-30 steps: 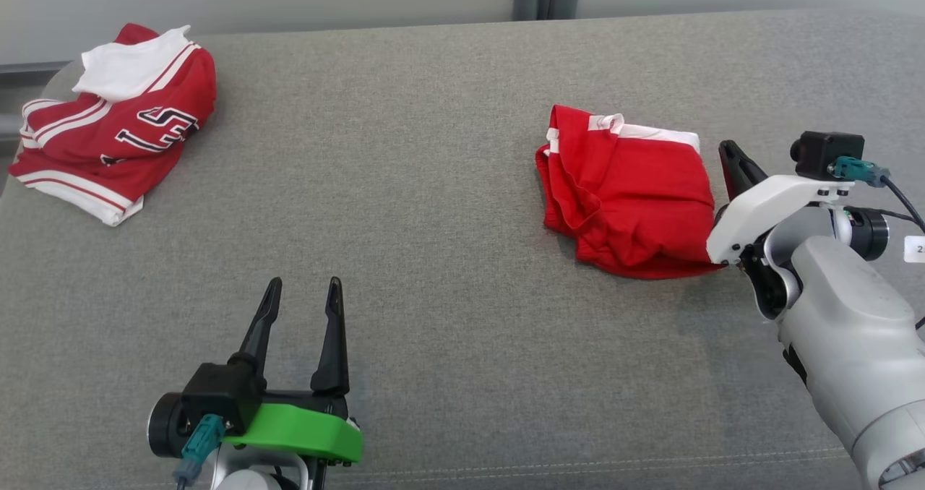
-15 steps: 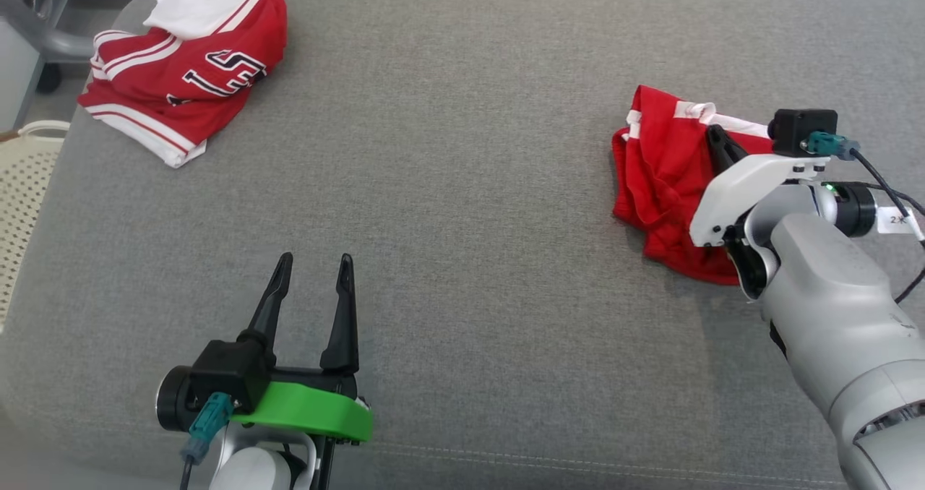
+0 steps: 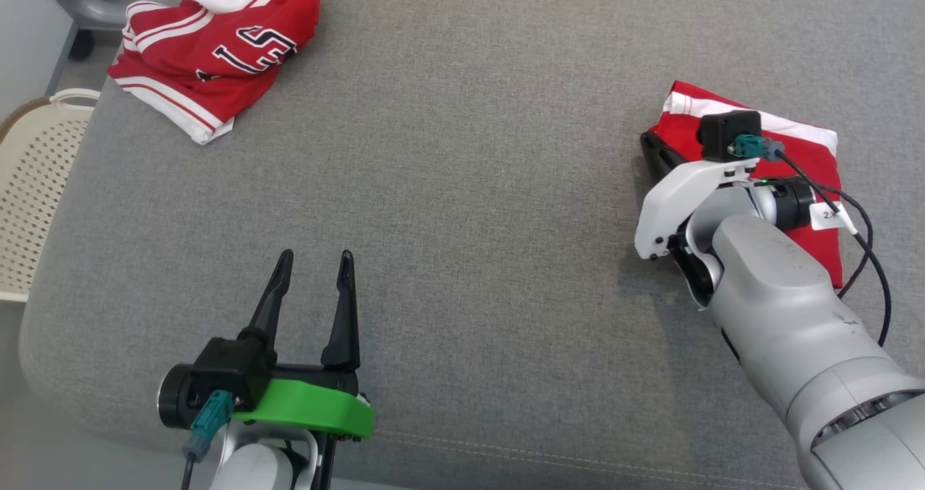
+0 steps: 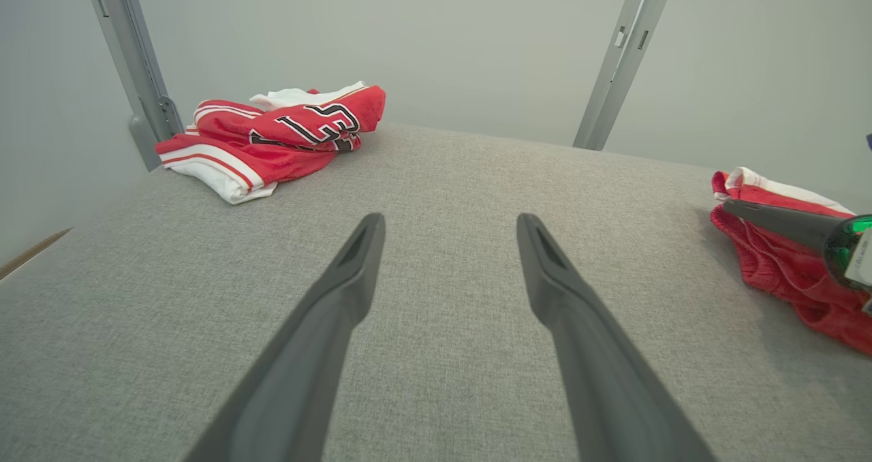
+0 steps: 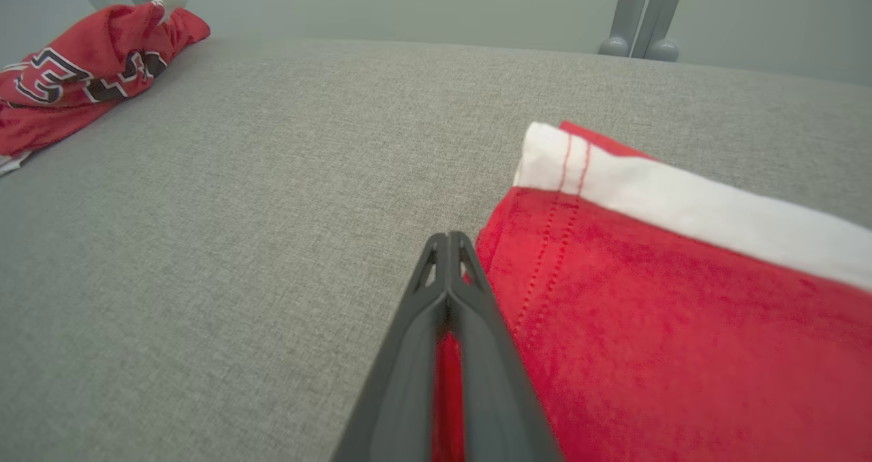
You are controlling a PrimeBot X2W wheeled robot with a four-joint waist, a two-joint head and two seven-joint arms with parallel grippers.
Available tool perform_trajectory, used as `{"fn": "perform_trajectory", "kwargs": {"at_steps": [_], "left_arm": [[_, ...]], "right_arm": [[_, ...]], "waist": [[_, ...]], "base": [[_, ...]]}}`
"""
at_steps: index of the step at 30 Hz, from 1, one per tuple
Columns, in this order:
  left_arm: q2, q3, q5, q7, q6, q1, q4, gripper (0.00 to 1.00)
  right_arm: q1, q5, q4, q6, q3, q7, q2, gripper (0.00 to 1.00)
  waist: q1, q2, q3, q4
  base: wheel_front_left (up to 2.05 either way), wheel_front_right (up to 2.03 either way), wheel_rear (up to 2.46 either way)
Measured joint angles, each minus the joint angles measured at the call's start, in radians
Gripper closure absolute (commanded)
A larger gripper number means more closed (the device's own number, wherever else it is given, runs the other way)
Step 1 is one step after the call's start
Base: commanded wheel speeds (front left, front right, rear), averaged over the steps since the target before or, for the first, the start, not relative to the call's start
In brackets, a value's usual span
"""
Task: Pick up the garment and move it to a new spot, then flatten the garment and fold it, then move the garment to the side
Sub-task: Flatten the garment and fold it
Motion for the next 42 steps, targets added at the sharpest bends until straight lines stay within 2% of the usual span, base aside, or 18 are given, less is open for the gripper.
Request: {"fn": "perform_trajectory", "kwargs": {"at_steps": [4,9,14,18,22,30,35,42], "left_arm": [[0.0,0.006,0.001,-0.001,0.001,-0.001,0.002,0.0],[0.003,0.015,0.003,-0.001,0.004,0.0,0.0,0.0],[0.007,0.02,0.003,-0.001,0.008,0.004,-0.005,0.0],[0.009,0.018,0.004,-0.001,0.008,0.01,-0.01,0.0],[0.01,0.013,0.004,-0.001,0.008,0.013,-0.01,0.0],[0.015,0.01,0.003,-0.001,0.009,0.014,-0.011,0.0],[0.018,0.008,0.003,-0.001,0.01,0.013,-0.011,0.0],[0.023,0.002,0.003,0.0,0.012,0.013,-0.012,0.0]], "right_arm": [[-0.003,0.011,-0.033,0.0,0.034,0.0,0.018,1.0],[-0.013,0.046,-0.152,0.0,0.059,0.0,0.015,1.0],[0.009,0.06,-0.295,0.0,0.035,0.0,-0.062,1.0],[0.095,0.043,-0.356,0.0,-0.037,0.0,-0.143,1.0],[0.177,0.014,-0.363,0.0,-0.075,0.0,-0.164,1.0],[0.319,-0.029,-0.358,0.0,-0.064,0.0,-0.131,1.0],[0.322,-0.068,-0.335,0.0,-0.043,0.0,-0.1,1.0],[0.329,-0.078,-0.324,0.0,0.042,0.0,-0.036,1.0]], "waist": [[0.0,0.0,-0.002,-0.012],[0.0,0.0,-0.009,-0.04],[0.0,0.0,-0.023,-0.072],[0.0,0.0,-0.038,-0.099],[-0.0001,0.0,-0.049,-0.11],[-0.0001,0.0,-0.05,-0.108],[-0.0001,0.0,-0.046,-0.105],[-0.0001,0.0,-0.054,-0.09]], "base": [[0.0,0.0,0.0],[0.0,0.0,0.0],[0.0,0.0,0.0],[0.0,0.0,0.0],[0.0,0.0,0.0],[0.0,0.0,0.0],[0.0,0.0,0.0],[0.0,0.0,0.0]]}}
